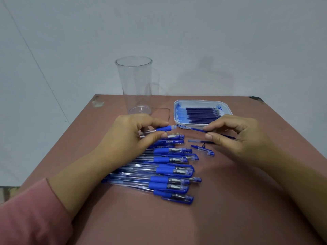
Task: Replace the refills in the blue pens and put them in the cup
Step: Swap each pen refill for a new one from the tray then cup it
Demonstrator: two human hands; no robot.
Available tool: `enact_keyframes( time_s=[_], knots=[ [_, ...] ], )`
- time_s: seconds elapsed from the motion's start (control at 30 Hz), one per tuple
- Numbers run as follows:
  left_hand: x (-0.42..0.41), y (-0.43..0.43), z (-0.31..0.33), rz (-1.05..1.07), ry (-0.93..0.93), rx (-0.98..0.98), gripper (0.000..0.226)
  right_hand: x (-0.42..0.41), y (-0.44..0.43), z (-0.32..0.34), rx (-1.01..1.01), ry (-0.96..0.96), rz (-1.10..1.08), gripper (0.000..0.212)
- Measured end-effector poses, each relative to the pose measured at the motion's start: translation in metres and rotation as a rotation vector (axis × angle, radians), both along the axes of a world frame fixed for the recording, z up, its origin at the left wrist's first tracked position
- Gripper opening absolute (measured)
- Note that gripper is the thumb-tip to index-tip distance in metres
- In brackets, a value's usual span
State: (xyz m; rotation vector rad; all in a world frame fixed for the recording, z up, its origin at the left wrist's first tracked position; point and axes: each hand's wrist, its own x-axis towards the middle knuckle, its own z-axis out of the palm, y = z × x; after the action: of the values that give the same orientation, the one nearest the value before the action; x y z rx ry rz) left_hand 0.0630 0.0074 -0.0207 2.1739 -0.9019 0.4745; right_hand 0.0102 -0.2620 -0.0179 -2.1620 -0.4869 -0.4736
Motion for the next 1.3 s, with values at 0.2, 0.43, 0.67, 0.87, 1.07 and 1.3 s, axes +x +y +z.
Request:
enact_keyframes(
  time_s=[0.2,0.43,0.67,0.87,1.07,1.3],
  knots=[
    [0.001,0.0,-0.002,0.002,0.016,-0.003,0.028,0.003,-0.002,-0.003,-0.086,-0.034,0.042,0.013],
    [0.0,-0.001,0.001,-0.071,-0.084,0.121,0.026,0.009,0.004,-0.006,-0.225,-0.177,0.035,0.014],
    [-0.003,-0.002,0.0,-0.063,-0.115,0.098,0.028,0.006,0.007,-0.005,-0.28,-0.237,0.0,0.027],
    [-0.006,-0.003,-0.001,-0.073,-0.097,0.108,0.025,0.009,0.014,-0.01,-0.317,-0.283,0.02,0.017],
    [-0.006,-0.002,0.001,-0.07,-0.094,0.09,0.023,0.003,0.012,-0.006,-0.242,-0.228,-0.005,0.024],
    [-0.008,-0.003,0.0,-0.086,-0.088,0.09,0.024,0.003,0.018,-0.008,-0.276,-0.258,0.037,0.023]
  ],
)
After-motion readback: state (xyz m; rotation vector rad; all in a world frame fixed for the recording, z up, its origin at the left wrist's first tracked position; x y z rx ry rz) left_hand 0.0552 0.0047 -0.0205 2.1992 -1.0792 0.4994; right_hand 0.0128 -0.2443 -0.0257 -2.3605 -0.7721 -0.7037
